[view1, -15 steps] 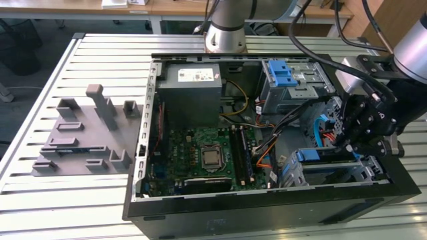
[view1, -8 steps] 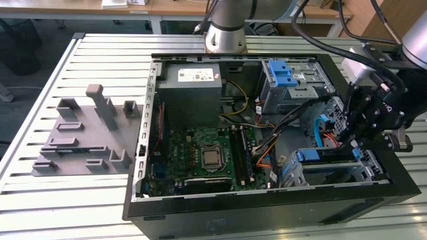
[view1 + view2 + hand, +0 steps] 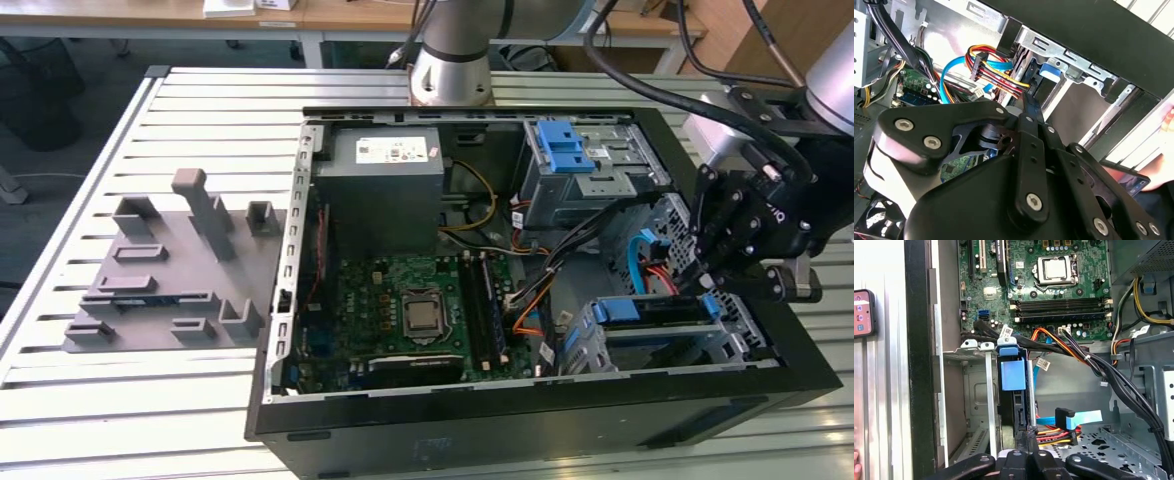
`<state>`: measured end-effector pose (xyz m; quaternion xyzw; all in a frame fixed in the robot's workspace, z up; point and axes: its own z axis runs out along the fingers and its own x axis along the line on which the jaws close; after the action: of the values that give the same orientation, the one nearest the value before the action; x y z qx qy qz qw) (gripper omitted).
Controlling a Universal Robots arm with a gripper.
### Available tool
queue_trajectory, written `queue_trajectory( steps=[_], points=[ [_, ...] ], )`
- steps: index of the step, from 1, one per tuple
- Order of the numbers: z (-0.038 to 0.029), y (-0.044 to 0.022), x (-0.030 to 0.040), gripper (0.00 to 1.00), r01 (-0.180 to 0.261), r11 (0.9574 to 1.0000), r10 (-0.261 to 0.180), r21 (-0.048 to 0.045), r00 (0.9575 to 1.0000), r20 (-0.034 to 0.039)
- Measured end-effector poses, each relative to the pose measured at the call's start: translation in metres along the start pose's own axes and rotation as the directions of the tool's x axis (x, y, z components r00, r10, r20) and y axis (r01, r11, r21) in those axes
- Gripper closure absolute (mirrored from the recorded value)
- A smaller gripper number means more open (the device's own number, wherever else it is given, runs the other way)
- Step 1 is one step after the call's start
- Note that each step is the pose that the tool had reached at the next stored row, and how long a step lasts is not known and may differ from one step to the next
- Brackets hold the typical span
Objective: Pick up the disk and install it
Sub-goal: 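Insert the first disk wire, then insert the second disk wire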
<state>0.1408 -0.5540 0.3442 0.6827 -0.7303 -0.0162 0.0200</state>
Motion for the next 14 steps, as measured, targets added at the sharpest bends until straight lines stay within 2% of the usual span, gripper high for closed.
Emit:
queue_trajectory(
  steps=[14],
  points=[
    [-0.0002, 0.0, 0.0, 0.89, 0.0, 1.0, 0.0, 0.0, 1.0, 0.0]
  ],
)
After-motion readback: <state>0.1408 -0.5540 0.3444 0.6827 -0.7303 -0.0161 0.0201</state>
